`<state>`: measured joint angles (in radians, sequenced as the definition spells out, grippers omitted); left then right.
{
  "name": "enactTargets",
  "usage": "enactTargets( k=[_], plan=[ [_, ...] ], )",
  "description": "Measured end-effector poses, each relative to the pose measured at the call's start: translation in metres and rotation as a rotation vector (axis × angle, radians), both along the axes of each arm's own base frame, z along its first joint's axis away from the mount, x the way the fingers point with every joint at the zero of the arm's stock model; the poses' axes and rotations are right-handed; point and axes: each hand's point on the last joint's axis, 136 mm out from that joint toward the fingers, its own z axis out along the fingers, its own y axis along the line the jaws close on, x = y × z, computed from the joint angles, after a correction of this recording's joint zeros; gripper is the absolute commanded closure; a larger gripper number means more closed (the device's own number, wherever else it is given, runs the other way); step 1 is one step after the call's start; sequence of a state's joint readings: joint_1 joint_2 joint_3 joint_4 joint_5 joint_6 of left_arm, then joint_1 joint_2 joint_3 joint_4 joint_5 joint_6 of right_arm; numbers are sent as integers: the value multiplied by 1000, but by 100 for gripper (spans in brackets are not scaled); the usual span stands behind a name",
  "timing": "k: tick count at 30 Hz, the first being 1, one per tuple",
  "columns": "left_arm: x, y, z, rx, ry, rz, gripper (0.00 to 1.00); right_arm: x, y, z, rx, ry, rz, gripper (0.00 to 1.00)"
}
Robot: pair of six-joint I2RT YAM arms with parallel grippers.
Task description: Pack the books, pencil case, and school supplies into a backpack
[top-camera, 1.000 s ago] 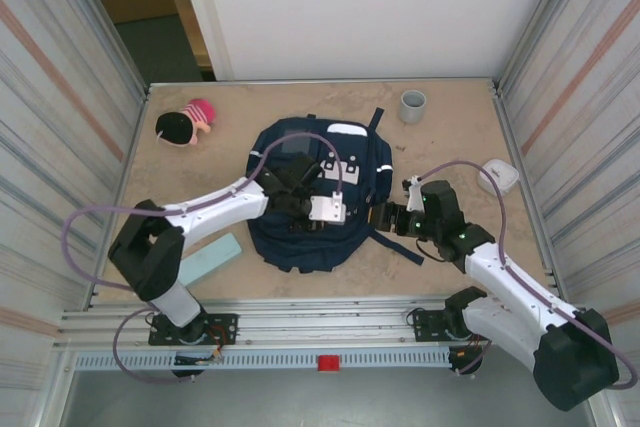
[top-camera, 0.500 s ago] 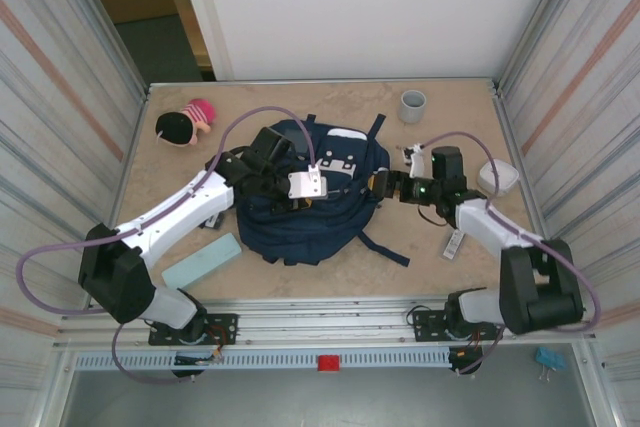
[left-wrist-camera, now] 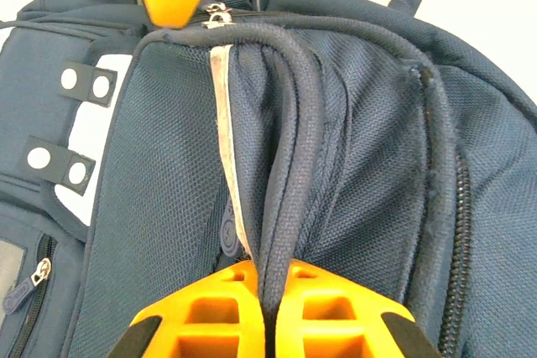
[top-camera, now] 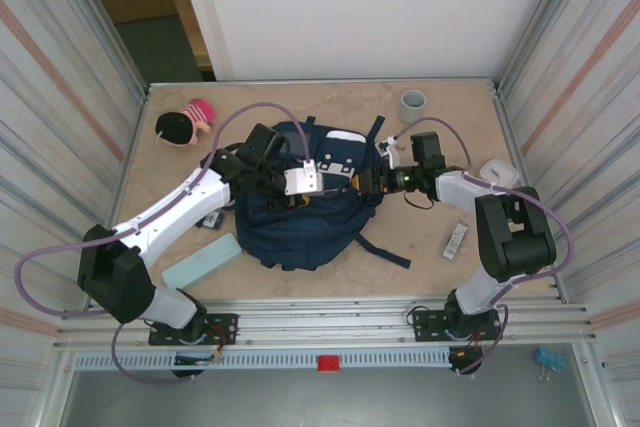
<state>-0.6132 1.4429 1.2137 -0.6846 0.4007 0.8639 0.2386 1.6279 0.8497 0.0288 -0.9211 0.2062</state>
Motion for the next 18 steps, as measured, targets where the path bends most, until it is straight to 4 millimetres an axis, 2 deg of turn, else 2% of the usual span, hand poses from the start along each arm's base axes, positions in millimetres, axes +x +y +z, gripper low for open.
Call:
enactTargets(
  k=[9,12,15,18],
  plan=[
    [1,3,2,-16,9,10,100,-44,6,14,-6,9,91,53],
    [1,3,0,-19,11,9,100,-49,5,11,-21,20,96,53],
    [0,3,0,-20,13,8,100,-51,4,8,-29,35,96,47],
    [1,2,1,-24,9,8,100,-51,3,6,-37,42,91,50]
  ],
)
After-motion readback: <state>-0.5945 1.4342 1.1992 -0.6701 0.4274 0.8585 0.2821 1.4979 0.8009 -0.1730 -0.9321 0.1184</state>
